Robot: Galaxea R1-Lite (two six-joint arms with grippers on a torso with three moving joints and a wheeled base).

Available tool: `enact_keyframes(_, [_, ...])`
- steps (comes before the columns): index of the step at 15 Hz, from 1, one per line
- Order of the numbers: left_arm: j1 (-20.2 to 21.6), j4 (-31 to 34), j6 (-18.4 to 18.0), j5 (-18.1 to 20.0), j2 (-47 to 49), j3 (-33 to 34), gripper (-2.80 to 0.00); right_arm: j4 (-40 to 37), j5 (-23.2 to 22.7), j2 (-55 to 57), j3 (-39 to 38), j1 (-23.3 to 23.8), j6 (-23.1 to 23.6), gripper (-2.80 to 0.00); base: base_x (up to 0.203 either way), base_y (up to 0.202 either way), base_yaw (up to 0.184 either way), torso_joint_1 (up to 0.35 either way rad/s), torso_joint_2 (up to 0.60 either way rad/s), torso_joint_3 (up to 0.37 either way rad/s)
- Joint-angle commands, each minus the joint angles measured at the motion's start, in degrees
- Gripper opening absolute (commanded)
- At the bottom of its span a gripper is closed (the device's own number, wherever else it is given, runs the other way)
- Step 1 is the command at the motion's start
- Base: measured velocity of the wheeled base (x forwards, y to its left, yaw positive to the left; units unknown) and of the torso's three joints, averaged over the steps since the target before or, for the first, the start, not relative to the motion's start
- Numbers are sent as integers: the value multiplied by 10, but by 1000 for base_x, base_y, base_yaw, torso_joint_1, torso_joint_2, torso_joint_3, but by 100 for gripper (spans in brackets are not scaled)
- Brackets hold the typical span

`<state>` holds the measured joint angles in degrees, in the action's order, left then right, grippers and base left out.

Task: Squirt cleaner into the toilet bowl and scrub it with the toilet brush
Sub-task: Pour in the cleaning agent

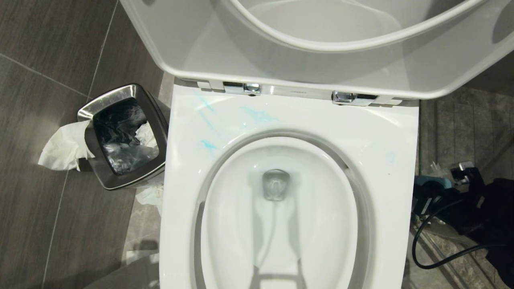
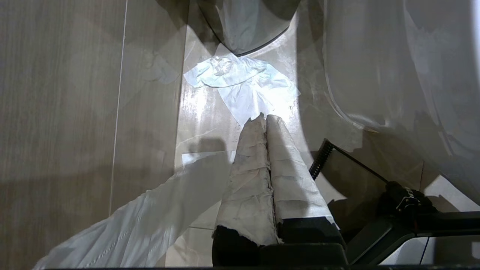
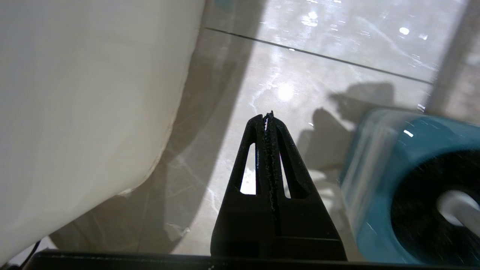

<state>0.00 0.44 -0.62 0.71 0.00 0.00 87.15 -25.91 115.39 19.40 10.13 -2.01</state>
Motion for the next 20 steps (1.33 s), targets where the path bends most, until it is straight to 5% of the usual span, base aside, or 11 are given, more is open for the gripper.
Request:
enact_keyframes(1, [0,0,0,-1,0,1,-280,5,-8,27,25,0,4,-280,0,0,0,0,0,0])
enact_keyframes(2, [0,0,0,0,0,1,-280,5,-12,31,44,0,5,0,0,0,0,0,0,0])
enact_keyframes(11, [0,0,-1,0,0,1,-280,5,-34,72,159,-5,4,0,0,0,0,0,0,0])
enact_keyframes(20, [0,0,-1,0,0,2,-280,5,-29,124,236,-62,33,0,0,0,0,0,0,0])
